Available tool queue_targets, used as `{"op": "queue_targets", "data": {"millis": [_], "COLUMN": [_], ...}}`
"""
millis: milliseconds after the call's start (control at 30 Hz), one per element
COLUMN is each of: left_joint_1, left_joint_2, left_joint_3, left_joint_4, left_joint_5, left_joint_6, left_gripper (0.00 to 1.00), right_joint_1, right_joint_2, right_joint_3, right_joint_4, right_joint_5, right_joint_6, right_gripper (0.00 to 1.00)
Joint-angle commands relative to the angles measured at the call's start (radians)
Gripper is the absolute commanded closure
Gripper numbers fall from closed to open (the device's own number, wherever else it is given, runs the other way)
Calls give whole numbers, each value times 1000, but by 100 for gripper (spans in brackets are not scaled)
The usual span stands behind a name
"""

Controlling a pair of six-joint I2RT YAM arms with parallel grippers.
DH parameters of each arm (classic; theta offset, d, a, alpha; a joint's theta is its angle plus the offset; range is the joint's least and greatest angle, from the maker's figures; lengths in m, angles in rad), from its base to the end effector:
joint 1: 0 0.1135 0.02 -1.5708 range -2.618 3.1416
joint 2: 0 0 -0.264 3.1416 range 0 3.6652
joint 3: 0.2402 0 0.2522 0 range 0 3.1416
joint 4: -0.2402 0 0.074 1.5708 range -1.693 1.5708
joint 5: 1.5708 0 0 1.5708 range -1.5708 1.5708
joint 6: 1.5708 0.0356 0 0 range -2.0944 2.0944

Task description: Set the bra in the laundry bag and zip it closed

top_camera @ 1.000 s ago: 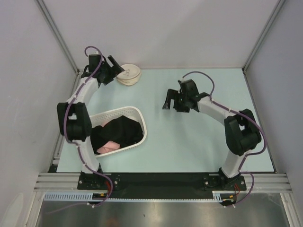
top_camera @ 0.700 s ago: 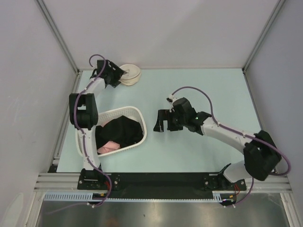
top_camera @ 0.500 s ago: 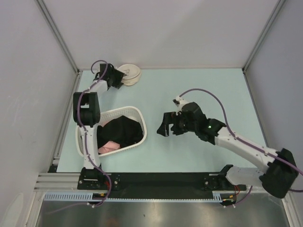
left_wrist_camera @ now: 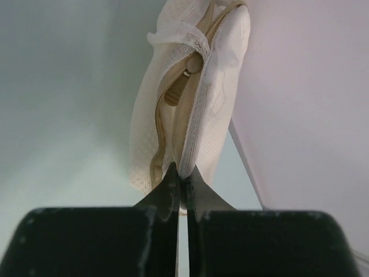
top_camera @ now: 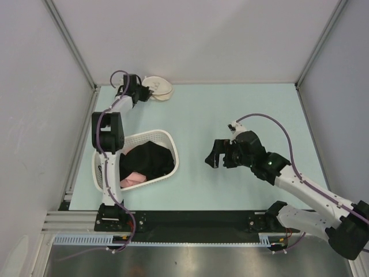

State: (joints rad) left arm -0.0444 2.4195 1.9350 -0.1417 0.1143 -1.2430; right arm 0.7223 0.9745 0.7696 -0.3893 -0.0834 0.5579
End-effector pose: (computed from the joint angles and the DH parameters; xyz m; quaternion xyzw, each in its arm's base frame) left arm 0.5507 -0.0285 0.1629 -0.4800 0.7488 -0.3133 0.3328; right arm 0.1590 0.1440 0.2796 -0.0919 0.8778 0.3095 0.3539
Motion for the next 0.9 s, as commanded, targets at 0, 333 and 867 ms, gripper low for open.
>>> {"op": "queue_targets", "data": {"millis": [0, 333, 867], "left_joint_1": [-22, -165, -299], "left_joint_2": [-226, -503, -611], "left_joint_3": [-109, -566, -854], "left_joint_4": [117, 356, 573], "left_joint_5": [128, 374, 553], "left_joint_6": [102, 101, 229], "left_gripper": [100, 100, 100], "right_joint_1": [-69, -216, -400], "right_joint_2": [122, 424, 590], "right_joint_3": [19, 174, 255], "right_joint_4": [76, 202, 346], "right_joint_5": [-48, -205, -438], "right_joint_6": [-3, -32, 10], "right_gripper": [0, 0, 0]}}
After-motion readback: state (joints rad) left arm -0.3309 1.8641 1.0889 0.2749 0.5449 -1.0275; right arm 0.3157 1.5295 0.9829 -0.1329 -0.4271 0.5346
